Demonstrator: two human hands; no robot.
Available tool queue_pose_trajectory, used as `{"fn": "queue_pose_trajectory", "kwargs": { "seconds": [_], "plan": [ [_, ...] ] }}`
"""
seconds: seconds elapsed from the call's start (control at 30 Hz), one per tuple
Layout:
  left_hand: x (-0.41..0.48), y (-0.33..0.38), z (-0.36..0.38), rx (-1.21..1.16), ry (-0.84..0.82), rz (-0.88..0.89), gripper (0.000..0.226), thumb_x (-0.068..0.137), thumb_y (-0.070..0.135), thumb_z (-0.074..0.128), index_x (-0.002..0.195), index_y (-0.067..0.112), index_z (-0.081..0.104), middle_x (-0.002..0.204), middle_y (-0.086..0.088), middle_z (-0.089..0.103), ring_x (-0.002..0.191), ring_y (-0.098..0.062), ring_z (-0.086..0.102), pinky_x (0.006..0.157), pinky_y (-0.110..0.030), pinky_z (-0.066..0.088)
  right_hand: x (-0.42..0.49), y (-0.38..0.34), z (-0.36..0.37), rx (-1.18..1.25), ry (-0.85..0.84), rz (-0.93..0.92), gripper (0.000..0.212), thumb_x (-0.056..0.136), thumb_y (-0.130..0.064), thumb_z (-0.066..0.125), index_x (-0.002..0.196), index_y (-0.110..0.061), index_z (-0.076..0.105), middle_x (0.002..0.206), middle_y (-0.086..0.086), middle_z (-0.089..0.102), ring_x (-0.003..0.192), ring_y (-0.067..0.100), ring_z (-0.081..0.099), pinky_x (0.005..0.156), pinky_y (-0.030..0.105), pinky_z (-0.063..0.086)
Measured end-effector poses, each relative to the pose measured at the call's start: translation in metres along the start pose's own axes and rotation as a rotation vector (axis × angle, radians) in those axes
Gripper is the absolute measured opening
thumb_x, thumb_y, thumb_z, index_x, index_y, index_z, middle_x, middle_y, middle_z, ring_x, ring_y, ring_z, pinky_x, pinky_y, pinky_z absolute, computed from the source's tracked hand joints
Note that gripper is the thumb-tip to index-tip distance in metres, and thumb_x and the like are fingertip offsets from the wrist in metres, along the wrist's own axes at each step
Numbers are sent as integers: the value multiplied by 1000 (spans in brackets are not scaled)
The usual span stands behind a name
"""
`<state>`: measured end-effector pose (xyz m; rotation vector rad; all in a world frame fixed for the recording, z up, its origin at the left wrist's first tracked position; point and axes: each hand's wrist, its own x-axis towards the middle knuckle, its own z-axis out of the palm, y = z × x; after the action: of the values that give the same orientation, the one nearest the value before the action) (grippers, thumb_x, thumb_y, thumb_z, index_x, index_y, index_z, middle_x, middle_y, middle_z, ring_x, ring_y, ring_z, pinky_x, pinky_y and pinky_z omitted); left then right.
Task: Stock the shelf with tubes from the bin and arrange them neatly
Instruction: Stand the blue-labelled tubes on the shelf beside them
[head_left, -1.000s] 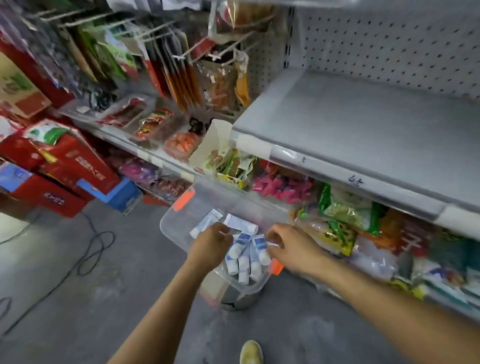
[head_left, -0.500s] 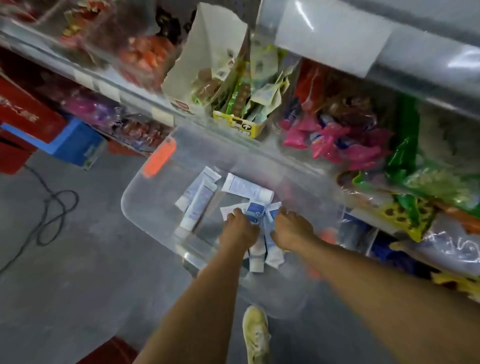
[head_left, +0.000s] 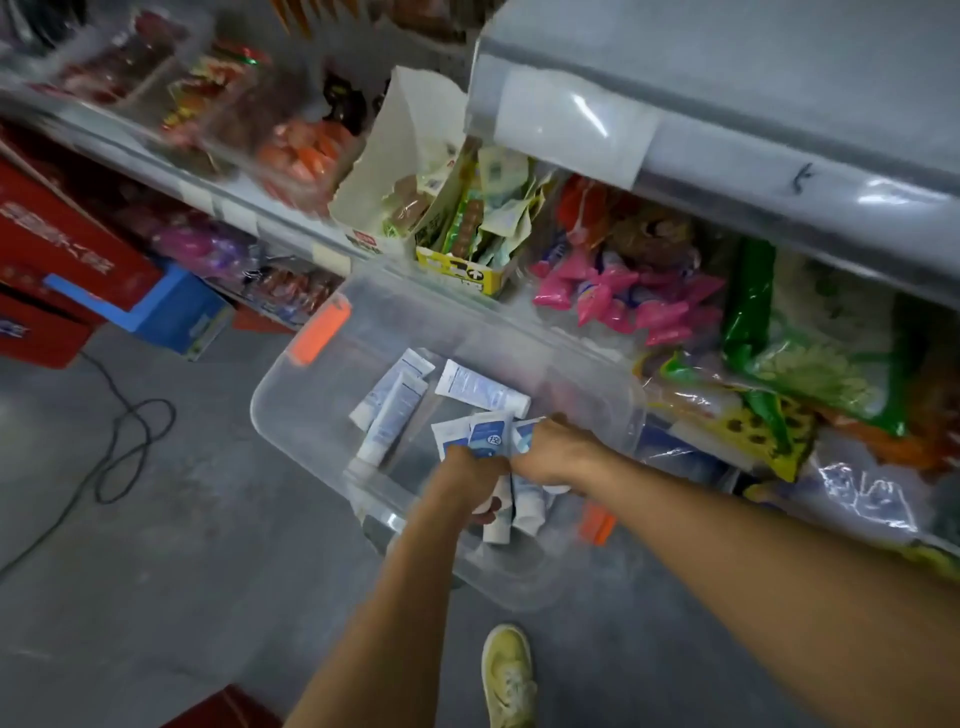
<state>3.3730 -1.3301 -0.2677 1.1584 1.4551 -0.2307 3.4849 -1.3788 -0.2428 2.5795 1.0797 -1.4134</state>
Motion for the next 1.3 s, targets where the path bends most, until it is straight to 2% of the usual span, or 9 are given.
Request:
{"fn": "queue_pose_trajectory", "kwargs": {
  "seconds": [0.23,0.37,0.47,0.6,0.7,0.83,1.0,1.13,1.3],
  "plan": [
    [-158,14,26,-306,52,207,16,84,1,65,98,2,59,70,-13,61,49,-20,59,44,-25,49,-146,45,-54,195,103,-143,27,83,-34,64,103,-18,56,102,9,57,88,22,58,55,23,37],
    [-248,14,95,-370,38,357,10,83,6,69,91,5,62,61,-7,65,49,-21,61,49,-28,50,-241,115,-74,354,218,-196,37,79,-43,67,108,-21,63,104,3,68,85,20,64,68,25,50],
    [-319,16,160,-383,86,496,7,84,13,72,88,10,68,63,-2,67,51,-13,62,55,-27,50,-320,181,-91,453,259,-197,25,85,-43,62,77,-20,54,73,-1,61,57,13,54,47,22,38],
    [-424,18,241,-444,82,648,10,94,13,55,96,9,64,68,-6,64,57,-18,59,46,-23,49,-412,276,-105,605,396,-228,38,72,-47,65,86,-13,57,66,5,67,40,12,53,38,15,31],
    [-484,20,282,-438,23,736,17,93,16,48,106,10,56,80,-14,63,55,-22,59,50,-29,50,-468,329,-118,638,510,-245,39,78,-44,67,101,-15,54,80,1,61,52,14,53,42,20,34],
    [-558,36,325,-271,69,953,16,94,22,50,109,20,55,103,-9,64,89,-22,62,84,-43,52,-537,381,-143,750,655,-351,33,82,-41,66,105,-21,54,84,0,63,61,18,58,48,23,41],
    [-631,67,358,-206,-69,1156,14,95,19,50,108,22,55,100,-11,66,83,-21,64,75,-38,53,-600,414,-180,897,864,-472,31,87,-44,54,76,-15,54,63,3,53,54,20,49,55,32,39],
    [-663,99,383,-152,-109,1250,17,92,22,54,108,27,52,98,-5,66,96,-28,66,85,-52,56,-634,431,-213,1064,905,-498,18,95,-29,40,93,-12,46,64,9,46,51,21,44,40,19,32],
    [-683,142,408,-162,-148,1332,26,93,17,56,117,22,48,105,-3,65,87,-14,63,68,-28,50,-657,447,-259,1097,996,-579,14,96,-21,45,103,-9,42,85,12,58,61,25,58,49,31,45]
  ]
}}
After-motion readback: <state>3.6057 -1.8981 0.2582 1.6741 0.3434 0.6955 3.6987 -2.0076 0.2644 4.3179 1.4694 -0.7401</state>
